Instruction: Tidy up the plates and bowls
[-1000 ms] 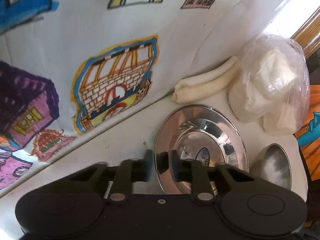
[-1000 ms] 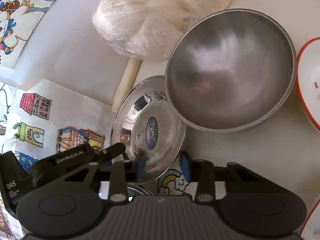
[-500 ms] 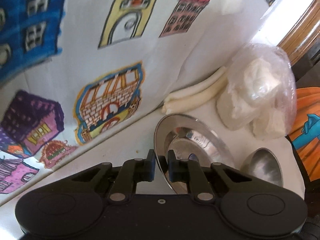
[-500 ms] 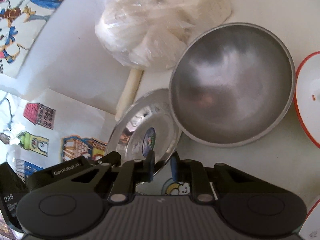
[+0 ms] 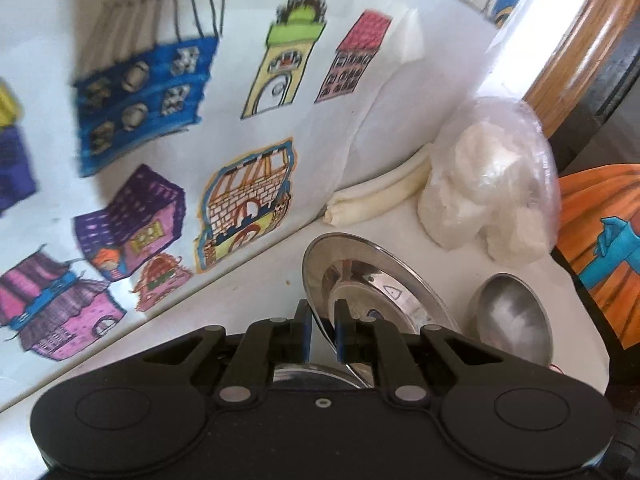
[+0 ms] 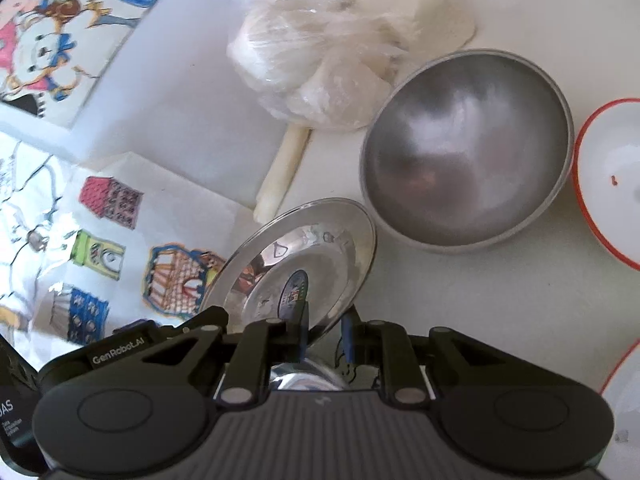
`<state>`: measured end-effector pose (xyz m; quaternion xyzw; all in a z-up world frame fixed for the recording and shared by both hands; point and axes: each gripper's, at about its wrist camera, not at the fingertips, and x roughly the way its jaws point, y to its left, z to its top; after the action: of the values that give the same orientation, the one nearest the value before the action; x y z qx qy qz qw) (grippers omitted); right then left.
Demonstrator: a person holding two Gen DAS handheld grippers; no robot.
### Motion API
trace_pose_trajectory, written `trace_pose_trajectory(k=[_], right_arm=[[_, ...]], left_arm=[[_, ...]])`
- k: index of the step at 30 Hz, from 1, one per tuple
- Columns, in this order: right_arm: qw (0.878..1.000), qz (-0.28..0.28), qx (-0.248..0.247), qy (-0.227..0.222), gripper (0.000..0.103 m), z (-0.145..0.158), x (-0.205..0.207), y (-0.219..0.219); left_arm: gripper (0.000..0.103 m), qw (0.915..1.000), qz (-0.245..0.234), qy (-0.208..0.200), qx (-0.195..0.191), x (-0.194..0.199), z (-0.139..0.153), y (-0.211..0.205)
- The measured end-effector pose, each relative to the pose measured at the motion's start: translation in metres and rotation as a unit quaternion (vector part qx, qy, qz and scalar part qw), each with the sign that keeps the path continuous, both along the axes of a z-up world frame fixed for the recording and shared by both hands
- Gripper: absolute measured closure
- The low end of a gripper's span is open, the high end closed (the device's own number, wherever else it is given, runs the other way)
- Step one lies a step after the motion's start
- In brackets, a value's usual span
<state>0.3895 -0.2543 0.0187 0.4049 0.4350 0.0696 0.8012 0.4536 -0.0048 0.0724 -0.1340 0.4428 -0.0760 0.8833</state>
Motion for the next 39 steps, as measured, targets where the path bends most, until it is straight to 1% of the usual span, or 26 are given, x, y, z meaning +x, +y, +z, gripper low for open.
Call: trace_pose_trajectory(k=[1, 6, 9, 13, 18, 22, 26, 31, 36, 39], right_arm=[[1.0, 0.002, -0.001, -0.006, 0.083, 0.004, -0.004, 0.0], [0.999, 0.01, -0.01, -0.032, 0.083, 0.02, -0.028, -0.001], [0.998, 0.013, -0.024, -0.049, 0.083, 0.028, -0.046, -0.001], [0.997, 0.018, -0.034, -0.068, 0.083, 0.034, -0.073, -0.004], [0.993, 0.026, -0.061, -0.102, 0.083, 0.038, -0.108, -0.005], [0.989, 0.032, -0.08, -0.118, 0.082, 0.037, -0.136, -0.007], [0.984, 0.04, -0.102, -0.143, 0.082, 0.041, -0.162, -0.005], [0.977, 0.053, -0.126, -0.162, 0.08, 0.04, -0.189, 0.0], [0.969, 0.069, -0.148, -0.184, 0.078, 0.035, -0.217, 0.005], [0.967, 0.076, -0.157, -0.187, 0.078, 0.032, -0.229, 0.008]], left_arm=[[0.091, 1.0, 0.005, 0.0, -0.001, -0.005, 0.003, 0.001], [0.09, 0.9993, -0.006, -0.035, 0.01, -0.042, 0.019, 0.0], [0.089, 0.9984, -0.014, -0.053, 0.017, -0.066, 0.026, -0.001], [0.089, 0.9973, -0.019, -0.069, 0.016, -0.095, 0.029, -0.005], [0.088, 0.9934, -0.032, -0.11, 0.014, -0.136, 0.021, -0.009], [0.087, 0.9918, -0.032, -0.123, -0.006, -0.163, 0.011, -0.01], [0.087, 0.9882, -0.028, -0.149, -0.022, -0.193, 0.004, -0.008], [0.087, 0.9865, -0.026, -0.157, -0.039, -0.219, -0.005, -0.003], [0.087, 0.9846, -0.018, -0.17, -0.036, -0.248, -0.014, -0.002], [0.087, 0.9844, -0.01, -0.172, -0.035, -0.265, -0.02, 0.0]])
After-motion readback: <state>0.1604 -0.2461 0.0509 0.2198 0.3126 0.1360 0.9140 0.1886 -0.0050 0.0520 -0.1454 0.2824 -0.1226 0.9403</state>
